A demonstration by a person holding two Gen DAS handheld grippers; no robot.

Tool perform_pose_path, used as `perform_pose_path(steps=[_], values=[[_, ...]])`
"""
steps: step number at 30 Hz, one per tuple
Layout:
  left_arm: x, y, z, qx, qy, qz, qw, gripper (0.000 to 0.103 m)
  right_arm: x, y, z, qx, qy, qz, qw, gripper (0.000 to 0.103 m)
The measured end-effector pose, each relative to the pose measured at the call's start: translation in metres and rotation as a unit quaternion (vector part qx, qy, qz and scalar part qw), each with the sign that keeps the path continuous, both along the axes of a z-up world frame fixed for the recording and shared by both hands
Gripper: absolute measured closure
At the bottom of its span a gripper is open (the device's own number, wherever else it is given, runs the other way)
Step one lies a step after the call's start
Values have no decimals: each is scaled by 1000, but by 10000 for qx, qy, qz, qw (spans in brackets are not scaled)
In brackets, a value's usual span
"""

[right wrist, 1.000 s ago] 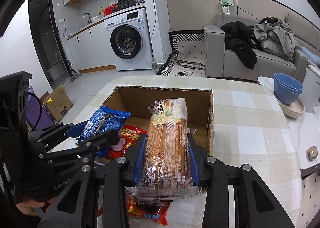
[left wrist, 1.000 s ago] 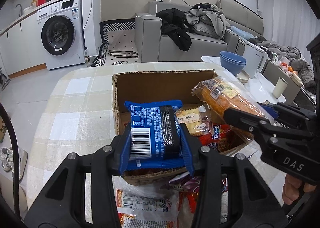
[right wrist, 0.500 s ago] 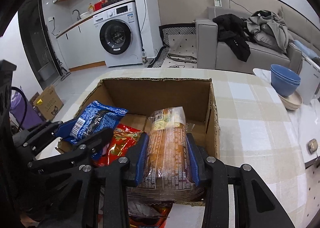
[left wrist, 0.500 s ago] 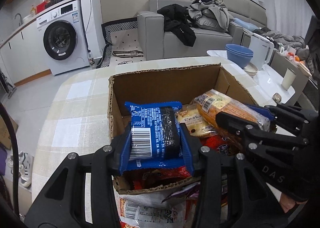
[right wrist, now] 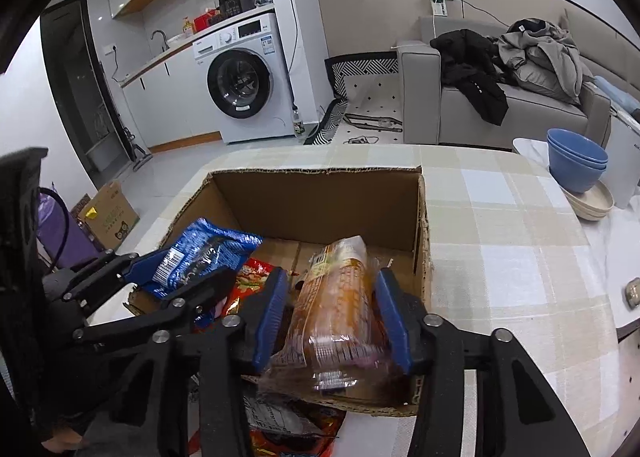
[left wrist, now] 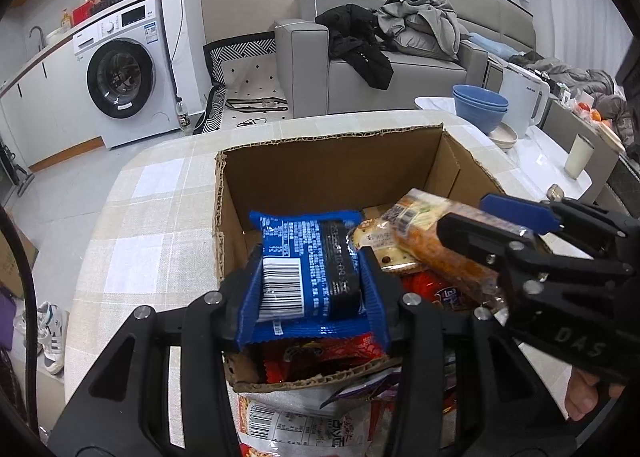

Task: Organize snacks
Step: 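Open both tools to drop the wafer packet and bread bag into the box, then move both tools back toward the chip bags on the table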

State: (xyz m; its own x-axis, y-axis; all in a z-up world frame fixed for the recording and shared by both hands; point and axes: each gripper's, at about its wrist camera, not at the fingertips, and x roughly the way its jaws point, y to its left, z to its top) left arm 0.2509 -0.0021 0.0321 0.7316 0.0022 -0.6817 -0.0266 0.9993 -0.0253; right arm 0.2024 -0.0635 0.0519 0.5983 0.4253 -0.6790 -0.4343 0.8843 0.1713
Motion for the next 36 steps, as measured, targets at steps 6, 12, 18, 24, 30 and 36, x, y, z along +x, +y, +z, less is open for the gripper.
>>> perform_pose_path(steps=[6,12,18,24,30,36], values=[[-4,2,6,-581,-10,-281,9979,24,-3,-24,16,399,-169,-141,9990,17],[-26,-9,17,-450,-139,-225,9986,1,-15,-38,29,364,-186,30,9992,2],[-65,-17,25,-47,-323,-70,9994,1,-40,-49,34,206,-257,251,9991,1],[-105,-13,25,-32,-342,34,9994,1,-67,-57,32,179,-307,411,9985,1],[-141,-4,17,-79,-299,163,9994,1,-92,-55,23,-74,-405,639,9971,1],[-158,-4,10,-80,-274,198,9994,1,-109,-54,12,-127,-366,679,9969,1]])
